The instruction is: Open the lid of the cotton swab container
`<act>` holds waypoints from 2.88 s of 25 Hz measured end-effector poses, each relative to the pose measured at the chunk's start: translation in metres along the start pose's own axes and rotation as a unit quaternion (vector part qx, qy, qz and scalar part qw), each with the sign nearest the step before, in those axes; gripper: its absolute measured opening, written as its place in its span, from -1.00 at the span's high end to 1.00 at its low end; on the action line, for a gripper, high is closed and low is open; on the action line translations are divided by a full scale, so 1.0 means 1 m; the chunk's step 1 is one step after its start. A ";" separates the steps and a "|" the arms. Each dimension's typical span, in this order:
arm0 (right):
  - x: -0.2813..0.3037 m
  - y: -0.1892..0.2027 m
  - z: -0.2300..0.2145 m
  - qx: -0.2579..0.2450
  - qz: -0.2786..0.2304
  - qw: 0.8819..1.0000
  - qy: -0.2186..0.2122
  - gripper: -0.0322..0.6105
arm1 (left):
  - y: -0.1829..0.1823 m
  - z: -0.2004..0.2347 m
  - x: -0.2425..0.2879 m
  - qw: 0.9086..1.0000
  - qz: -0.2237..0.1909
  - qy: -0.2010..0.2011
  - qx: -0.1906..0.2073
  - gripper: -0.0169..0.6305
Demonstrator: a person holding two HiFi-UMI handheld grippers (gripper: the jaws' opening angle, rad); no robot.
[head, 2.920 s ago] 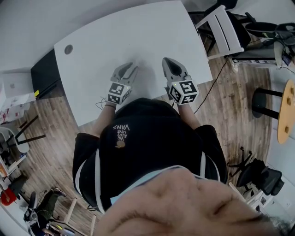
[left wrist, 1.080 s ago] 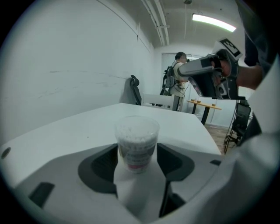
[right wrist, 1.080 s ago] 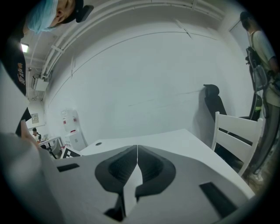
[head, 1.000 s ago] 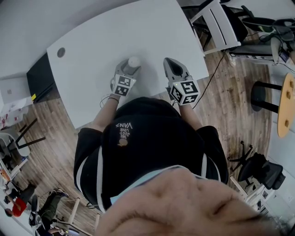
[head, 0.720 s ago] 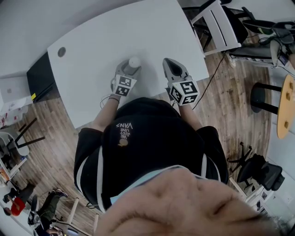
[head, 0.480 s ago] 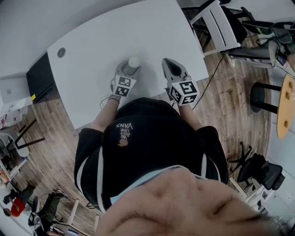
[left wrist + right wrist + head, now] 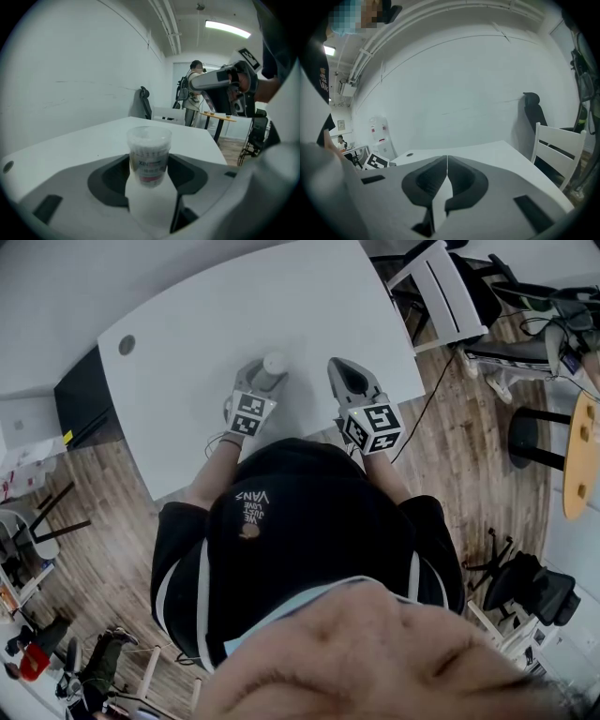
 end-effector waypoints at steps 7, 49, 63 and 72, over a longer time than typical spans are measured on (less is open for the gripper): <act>0.002 -0.005 0.013 0.001 -0.012 1.000 -0.012 0.86 | -0.026 -0.002 -0.022 1.000 -0.006 0.010 0.015 0.15; 0.024 -0.032 0.049 -0.022 -0.050 0.990 -0.132 0.85 | -0.100 -0.005 -0.065 0.997 -0.004 0.057 0.061 0.15; 0.025 -0.030 0.058 -0.030 -0.047 0.979 -0.194 0.22 | -0.098 -0.009 -0.067 0.995 0.002 0.059 0.076 0.15; 0.028 -0.028 0.066 -0.101 -0.028 0.972 -0.212 0.06 | -0.100 -0.021 -0.061 0.991 0.011 0.082 0.107 0.15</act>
Point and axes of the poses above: the fingertips, and each gripper's own axes: x forward along the fingers, z to its left, y out of its underside, the point moved 9 cm from there along -x, backward along the fingers, and after that the axes turned 13 degrees about y, right-handed, at the moved point
